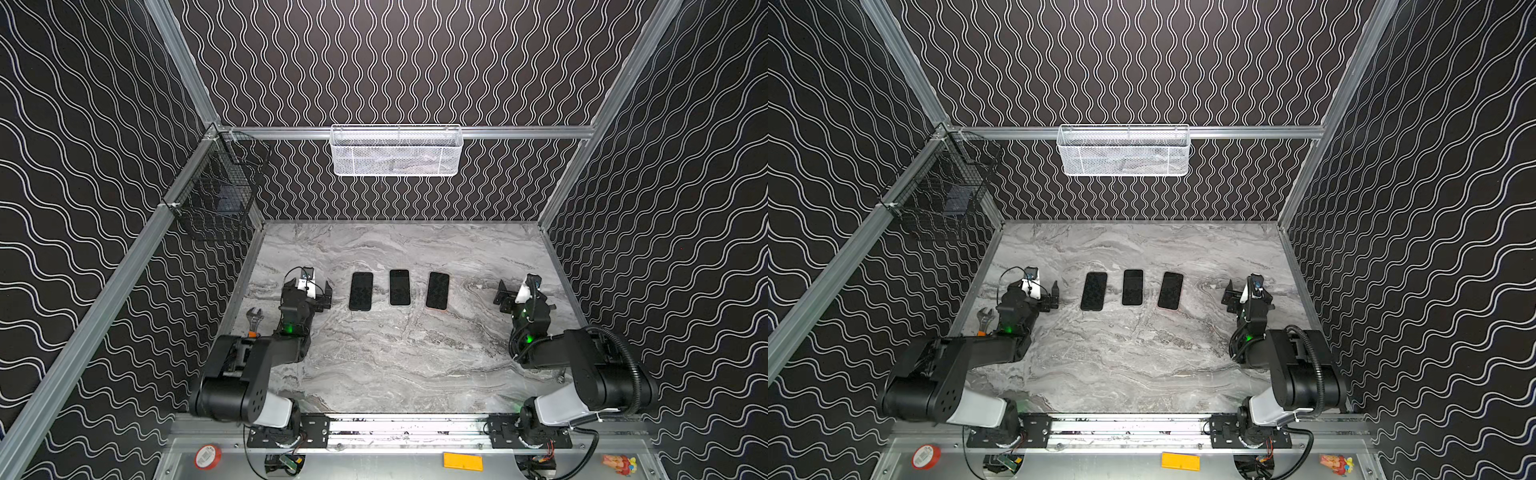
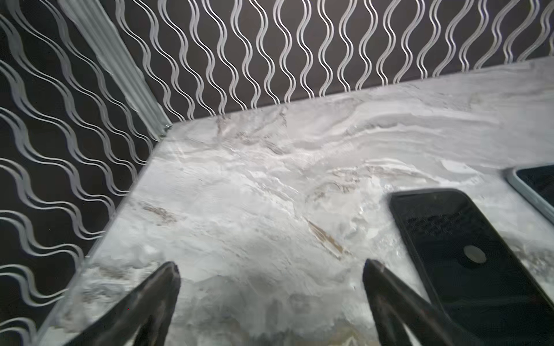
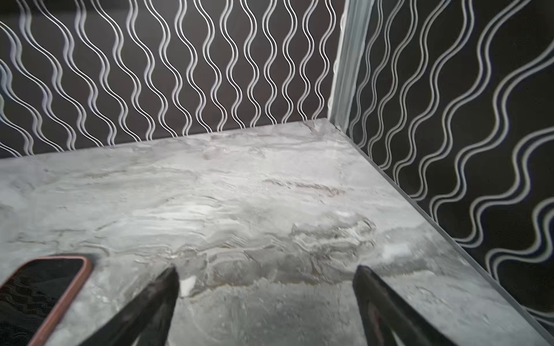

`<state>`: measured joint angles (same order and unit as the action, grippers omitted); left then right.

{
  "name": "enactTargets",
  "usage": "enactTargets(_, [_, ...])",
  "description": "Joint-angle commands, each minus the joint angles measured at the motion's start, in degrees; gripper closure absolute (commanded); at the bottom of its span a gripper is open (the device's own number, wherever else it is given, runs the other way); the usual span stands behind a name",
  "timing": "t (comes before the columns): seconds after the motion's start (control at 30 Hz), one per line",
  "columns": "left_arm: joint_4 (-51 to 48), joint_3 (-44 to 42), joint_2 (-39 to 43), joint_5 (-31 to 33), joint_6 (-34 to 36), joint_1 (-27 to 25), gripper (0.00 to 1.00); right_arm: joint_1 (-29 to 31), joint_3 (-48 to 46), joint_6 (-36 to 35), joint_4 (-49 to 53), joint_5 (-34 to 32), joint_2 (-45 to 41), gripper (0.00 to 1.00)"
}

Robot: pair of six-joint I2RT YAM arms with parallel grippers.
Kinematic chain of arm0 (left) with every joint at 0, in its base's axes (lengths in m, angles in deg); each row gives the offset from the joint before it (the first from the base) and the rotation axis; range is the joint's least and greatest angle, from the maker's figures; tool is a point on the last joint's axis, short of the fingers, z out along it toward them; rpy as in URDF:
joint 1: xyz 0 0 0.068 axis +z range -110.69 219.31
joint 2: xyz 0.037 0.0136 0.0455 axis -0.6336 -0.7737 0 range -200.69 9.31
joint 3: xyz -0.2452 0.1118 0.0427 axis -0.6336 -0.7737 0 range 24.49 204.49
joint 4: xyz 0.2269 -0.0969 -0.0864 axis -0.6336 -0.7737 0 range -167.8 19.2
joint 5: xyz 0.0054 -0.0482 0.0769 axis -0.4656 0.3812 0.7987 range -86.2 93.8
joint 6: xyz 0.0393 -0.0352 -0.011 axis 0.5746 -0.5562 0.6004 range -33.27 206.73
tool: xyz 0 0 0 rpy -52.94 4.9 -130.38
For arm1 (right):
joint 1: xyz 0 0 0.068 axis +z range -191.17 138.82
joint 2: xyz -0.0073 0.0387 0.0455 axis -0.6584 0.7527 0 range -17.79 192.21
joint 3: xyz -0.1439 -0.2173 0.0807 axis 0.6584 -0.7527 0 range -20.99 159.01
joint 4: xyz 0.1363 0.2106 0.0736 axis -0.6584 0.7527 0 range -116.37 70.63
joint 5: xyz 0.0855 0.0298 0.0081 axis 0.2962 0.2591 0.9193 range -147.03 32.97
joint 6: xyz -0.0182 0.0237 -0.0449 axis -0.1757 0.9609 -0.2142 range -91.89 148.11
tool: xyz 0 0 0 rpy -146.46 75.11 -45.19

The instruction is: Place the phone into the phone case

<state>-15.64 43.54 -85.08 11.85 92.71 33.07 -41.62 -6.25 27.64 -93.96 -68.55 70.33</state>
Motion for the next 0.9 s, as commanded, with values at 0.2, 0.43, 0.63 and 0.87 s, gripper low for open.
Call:
enactTargets(0.2, [1.6,3.1,-0.9,-4.3,-2.2,2.7,0.01,-0.3,-0.1,0.5,-0.3,2.3,-0.1,0.0])
enactTargets(0.43, [3.0,2.7,-1.1,-4.2,-1.9,2.7,0.01,-0.4,-0.1,0.7,-0.6,2.7,0.2,0.0])
enactTargets(0.63, [3.5,2.4,-1.0,-3.1,-1.7,2.4,0.01,-0.4,-0.1,0.7,-0.4,2.6,0.1,0.0])
enactTargets(0.87, [3.6,2.4,-0.8,-3.2,-1.7,2.4,0.01,-0.3,-0.1,0.6,-0.4,2.6,0.1,0.0])
